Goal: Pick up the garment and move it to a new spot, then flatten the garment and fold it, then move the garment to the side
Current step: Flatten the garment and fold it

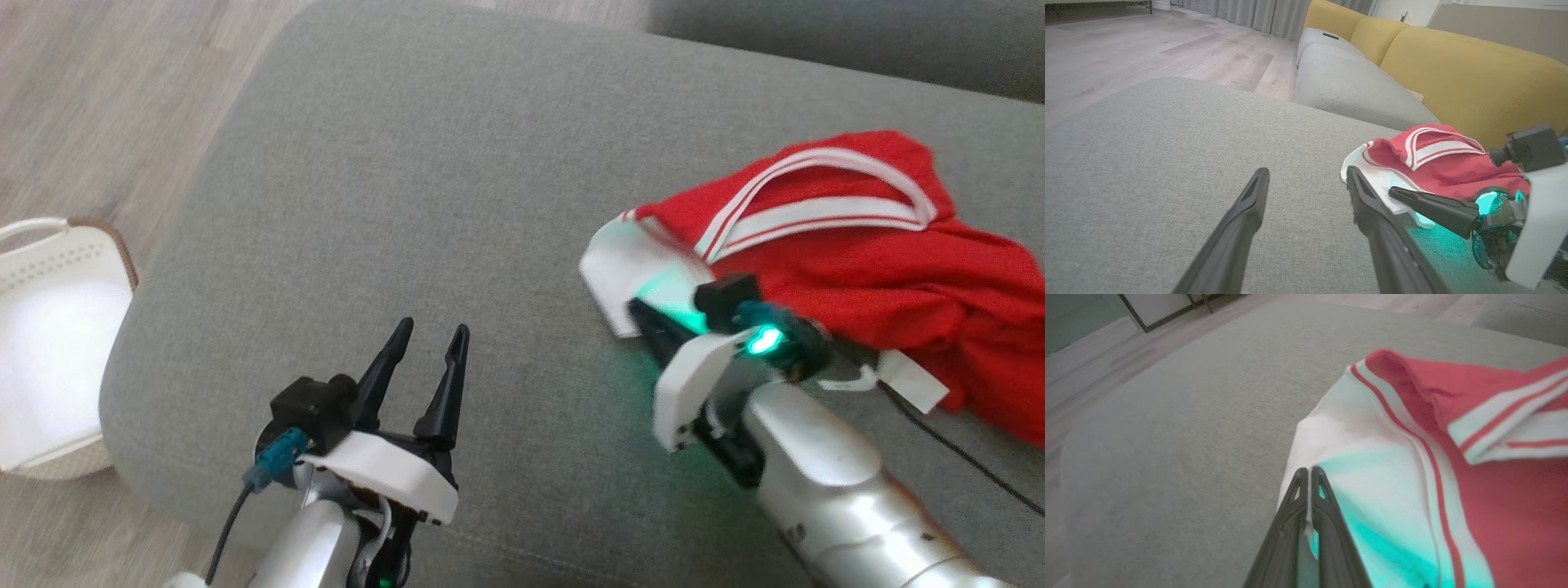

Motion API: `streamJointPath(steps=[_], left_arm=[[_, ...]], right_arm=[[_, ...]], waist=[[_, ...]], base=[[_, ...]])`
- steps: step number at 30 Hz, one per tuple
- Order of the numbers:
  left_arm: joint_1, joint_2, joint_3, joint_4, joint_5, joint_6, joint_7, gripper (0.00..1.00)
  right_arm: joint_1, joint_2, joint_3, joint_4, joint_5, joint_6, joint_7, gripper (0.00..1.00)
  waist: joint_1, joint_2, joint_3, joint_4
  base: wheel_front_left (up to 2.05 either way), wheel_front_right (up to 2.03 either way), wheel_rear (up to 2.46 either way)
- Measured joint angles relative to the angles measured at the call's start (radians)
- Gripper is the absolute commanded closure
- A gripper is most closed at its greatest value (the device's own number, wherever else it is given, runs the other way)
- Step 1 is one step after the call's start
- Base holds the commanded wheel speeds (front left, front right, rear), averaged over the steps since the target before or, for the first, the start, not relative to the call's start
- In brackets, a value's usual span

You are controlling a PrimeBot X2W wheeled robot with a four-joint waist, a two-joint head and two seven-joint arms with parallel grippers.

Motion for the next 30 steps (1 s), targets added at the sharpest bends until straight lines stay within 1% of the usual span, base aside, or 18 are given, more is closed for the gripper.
streamJointPath(steps=[4,8,11,15,18,20,22,24,27,28,30], left_arm=[[0.002,0.0,0.008,0.004,0.002,0.0,0.0,0.0],[0.007,0.0,0.012,0.005,0.003,0.0,0.0,0.0],[0.015,0.0,0.014,0.005,0.003,0.0,0.0,0.0],[0.038,0.0,0.019,0.004,0.011,0.001,0.0,0.0],[0.052,0.0,0.039,-0.004,0.012,0.006,0.0,0.0],[0.063,0.001,0.055,-0.017,0.012,0.009,0.0,0.0],[0.073,0.001,0.063,-0.021,0.012,0.009,0.0,0.0],[0.084,0.001,0.069,-0.028,0.012,0.009,0.0,0.0],[0.091,0.001,0.069,-0.032,0.012,0.009,0.0,0.0],[0.091,0.001,0.069,-0.032,0.012,0.009,0.0,0.0],[0.09,0.001,0.066,-0.041,0.012,0.009,0.0,0.0]], right_arm=[[0.019,0.005,0.133,-0.091,0.114,0.0,-0.011,1.0],[0.057,0.009,0.257,-0.186,0.204,0.0,-0.01,1.0],[0.076,0.007,0.313,-0.239,0.243,0.0,-0.01,1.0],[0.076,-0.007,0.338,-0.321,0.28,0.0,-0.032,1.0],[0.06,-0.018,0.321,-0.392,0.313,0.0,-0.049,1.0],[0.029,-0.039,0.287,-0.443,0.323,0.0,-0.057,1.0],[-0.02,-0.073,0.23,-0.484,0.33,0.0,-0.056,1.0],[-0.081,-0.129,0.169,-0.502,0.318,0.0,-0.043,1.0],[-0.163,-0.241,0.065,-0.487,0.253,0.0,-0.007,1.0],[-0.163,-0.241,0.065,-0.487,0.253,0.0,-0.007,1.0],[-0.209,-0.324,0.011,-0.454,0.205,0.0,0.021,1.0]], waist=[[-0.0001,0.0,-0.027,-0.018],[-0.0001,0.0,-0.058,-0.036],[-0.0001,0.0,-0.078,-0.046],[-0.0001,0.0,-0.1,-0.055],[-0.0001,0.0,-0.119,-0.058],[-0.0002,0.0,-0.131,-0.06],[-0.0002,0.0,-0.141,-0.061],[-0.0002,0.0,-0.147,-0.063],[-0.0002,0.0,-0.146,-0.061],[-0.0002,0.0,-0.146,-0.061],[-0.0001,0.0,-0.137,-0.057]], base=[[0.0,0.0,0.0],[0.0,0.0,0.0],[0.0,0.0,0.0],[0.0,0.0,0.0],[0.0,0.0,0.0],[0.0,0.0,0.0],[0.0,0.0,0.0],[0.0,0.0,0.0],[0.0,0.0,0.0],[0.0,0.0,0.0],[0.0,0.0,0.0]])
